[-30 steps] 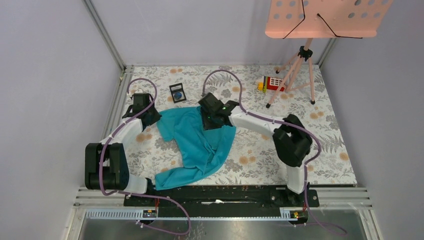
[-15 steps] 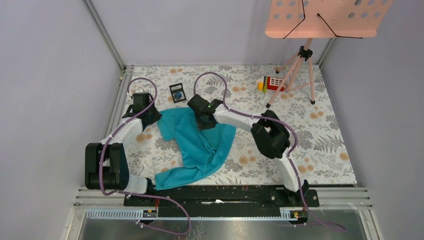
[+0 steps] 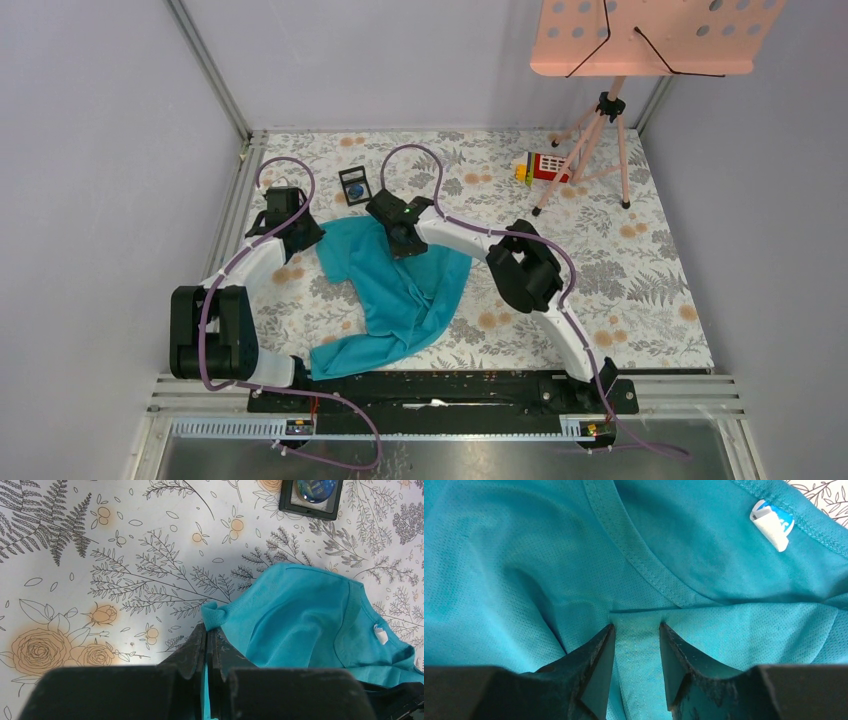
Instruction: Pin the brooch onto the clothing
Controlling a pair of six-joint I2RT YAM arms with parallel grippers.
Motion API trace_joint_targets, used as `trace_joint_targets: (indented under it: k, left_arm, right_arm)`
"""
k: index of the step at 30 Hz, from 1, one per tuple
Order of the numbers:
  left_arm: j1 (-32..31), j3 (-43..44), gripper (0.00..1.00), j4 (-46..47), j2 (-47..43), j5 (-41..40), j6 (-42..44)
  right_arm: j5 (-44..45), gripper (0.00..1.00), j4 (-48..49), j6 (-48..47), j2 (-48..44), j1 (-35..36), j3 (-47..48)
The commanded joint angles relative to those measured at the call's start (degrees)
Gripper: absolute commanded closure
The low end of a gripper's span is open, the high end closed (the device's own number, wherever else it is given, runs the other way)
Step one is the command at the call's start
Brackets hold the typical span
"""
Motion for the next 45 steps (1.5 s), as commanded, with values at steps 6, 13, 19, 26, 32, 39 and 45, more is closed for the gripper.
trace_joint_targets:
  k: [6,13,19,26,32,39,45]
  left_arm:
    - [0.19,0.32,1.0,3.16,-0.96,1.08,-0.02]
    - [1.42,0.26,1.0,3.2,-1.01,1.25,0.04]
    - [1.59,0.15,1.0,3.34,-1.1,1.43,0.04]
    - [1.77,0.08,1.0,3.24,-1.19,1.43,0.04]
    - [1.9,0.44,1.0,2.58,-1.76,1.39,0.15]
    - [1.96,2.34,1.0,-1.26,-7.18,-3.74,-0.27]
    - [2.01,6.85,1.0,-7.48,-15.75,-9.62,0.52]
  right_arm:
    - [0.18,0.53,-2.49,-2.07,3.51,0.59,6.1]
    - [-0.05,0.54,-3.33,-1.8,4.79,0.54,7.17]
    - [0.64,0.66,-2.88,-1.67,2.31,0.55,5.56]
    - [-0.13,0.79,-2.64,-1.77,-2.07,0.12,4.71]
    - [0.0,1.0,-1.7,-2.26,-9.91,-0.95,0.48]
    - [9.53,1.0,-1.33,-7.45,-27.58,-3.02,-12.73]
    - [19.85,1.0,-1.11,-12.15,-48.1,-7.11,-29.18]
